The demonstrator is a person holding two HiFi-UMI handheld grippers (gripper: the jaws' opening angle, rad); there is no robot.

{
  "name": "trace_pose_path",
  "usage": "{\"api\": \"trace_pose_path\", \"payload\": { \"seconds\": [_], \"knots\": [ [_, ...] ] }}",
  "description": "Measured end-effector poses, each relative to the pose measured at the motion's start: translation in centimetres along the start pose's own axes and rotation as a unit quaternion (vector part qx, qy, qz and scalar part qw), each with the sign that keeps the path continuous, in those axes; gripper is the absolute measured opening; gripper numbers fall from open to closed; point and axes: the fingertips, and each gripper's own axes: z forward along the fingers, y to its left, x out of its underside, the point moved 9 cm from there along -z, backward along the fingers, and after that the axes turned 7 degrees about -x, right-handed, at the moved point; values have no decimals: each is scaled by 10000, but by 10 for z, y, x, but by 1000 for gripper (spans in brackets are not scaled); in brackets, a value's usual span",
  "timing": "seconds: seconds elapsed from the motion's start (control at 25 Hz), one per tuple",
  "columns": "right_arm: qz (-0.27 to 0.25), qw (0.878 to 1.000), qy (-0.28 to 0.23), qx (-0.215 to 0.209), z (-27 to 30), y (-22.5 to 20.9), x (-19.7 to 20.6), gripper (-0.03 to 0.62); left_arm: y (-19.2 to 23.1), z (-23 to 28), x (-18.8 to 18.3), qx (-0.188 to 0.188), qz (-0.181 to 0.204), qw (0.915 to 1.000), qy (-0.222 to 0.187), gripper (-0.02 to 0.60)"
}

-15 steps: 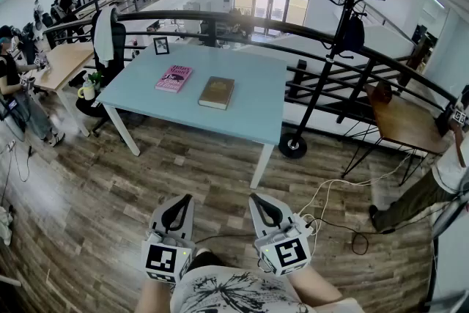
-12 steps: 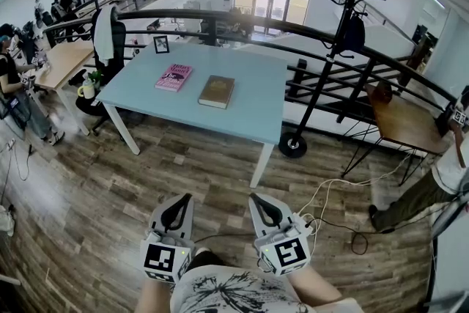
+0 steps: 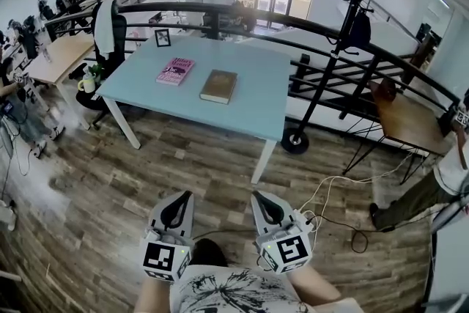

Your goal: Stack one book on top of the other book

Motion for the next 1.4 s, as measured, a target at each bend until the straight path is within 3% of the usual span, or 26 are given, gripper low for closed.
{"api": "trace_pose_path", "payload": {
  "seconds": [0.28,0.52,0.92,1.16,1.4],
  "knots": [
    [64,9998,156,49,40,-13,14,-8,28,35,18,29,-39,10000,68,9],
    [106,9993,312,199,129,-34,19,-8,94,104,20,178,-55,9998,122,9],
    [51,9958,567,721,317,-83,2,-8,240,271,5,802,-106,9967,108,9],
    [183,9905,716,1163,391,-110,8,-8,292,348,10,1259,-114,9918,192,11],
    [444,9837,979,1441,436,-137,26,-6,320,403,33,1519,-246,9862,619,9]
  ]
}}
